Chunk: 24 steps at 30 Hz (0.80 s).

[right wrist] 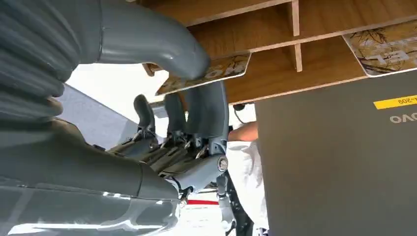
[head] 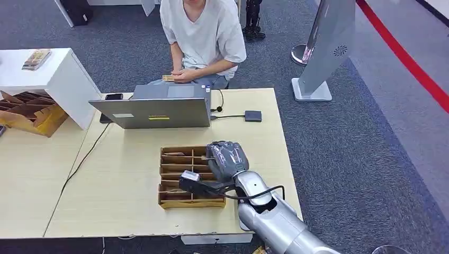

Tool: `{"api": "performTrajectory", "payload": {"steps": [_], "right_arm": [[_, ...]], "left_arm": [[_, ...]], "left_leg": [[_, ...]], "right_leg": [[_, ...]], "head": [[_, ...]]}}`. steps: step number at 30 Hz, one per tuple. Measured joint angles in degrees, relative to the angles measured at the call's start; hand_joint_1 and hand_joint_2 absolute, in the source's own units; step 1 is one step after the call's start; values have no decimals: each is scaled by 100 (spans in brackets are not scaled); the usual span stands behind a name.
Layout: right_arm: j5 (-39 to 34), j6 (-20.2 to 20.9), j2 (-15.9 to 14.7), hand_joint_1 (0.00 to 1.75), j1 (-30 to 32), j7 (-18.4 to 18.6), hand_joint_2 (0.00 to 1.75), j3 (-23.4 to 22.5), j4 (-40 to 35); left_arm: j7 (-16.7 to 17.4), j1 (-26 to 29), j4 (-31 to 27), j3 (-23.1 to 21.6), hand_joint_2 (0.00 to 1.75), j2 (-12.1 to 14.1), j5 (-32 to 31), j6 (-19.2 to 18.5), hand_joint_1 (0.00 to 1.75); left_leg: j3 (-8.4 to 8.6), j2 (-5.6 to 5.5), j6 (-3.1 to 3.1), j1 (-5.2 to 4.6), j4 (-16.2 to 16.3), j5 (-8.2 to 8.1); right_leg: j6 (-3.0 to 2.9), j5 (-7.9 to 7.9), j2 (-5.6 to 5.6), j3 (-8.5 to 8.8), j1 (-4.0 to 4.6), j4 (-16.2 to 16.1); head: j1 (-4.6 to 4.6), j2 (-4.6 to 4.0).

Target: Pass the card to the sensor for recognition and then transmit it.

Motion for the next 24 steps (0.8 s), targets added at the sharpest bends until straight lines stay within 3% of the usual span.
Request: {"api": "performTrajectory", "payload": {"steps": [3, 7, 10, 24], "right_arm": [[2, 0, 0, 138, -4, -2, 175, 0, 2], [0, 9, 0, 164, -7, -2, 175, 0, 2], [-7, 11, 2, 175, -15, -2, 175, 0, 2], [85, -389, 0, 175, 56, -199, 175, -7, -221]], "left_arm": [[0, 0, 0, 0, 0, -2, 0, 0, 0], [0, 0, 0, 0, 0, -4, 7, 0, 0], [0, 0, 0, 0, 0, -4, 7, 0, 0], [-9, 1, 0, -7, 0, -4, 63, 7, 0]], "left_leg": [[0, 0, 0, 0, 0, 0], [0, 0, 0, 0, 0, 0], [0, 0, 0, 0, 0, 0], [0, 1, 0, 0, 0, 0]], "right_leg": [[0, 0, 0, 0, 0, 0], [0, 0, 0, 0, 0, 0], [0, 0, 0, 0, 0, 0], [0, 0, 1, -2, 0, 0]], "head": [[-2, 0], [0, 0], [0, 0], [0, 0]]}}
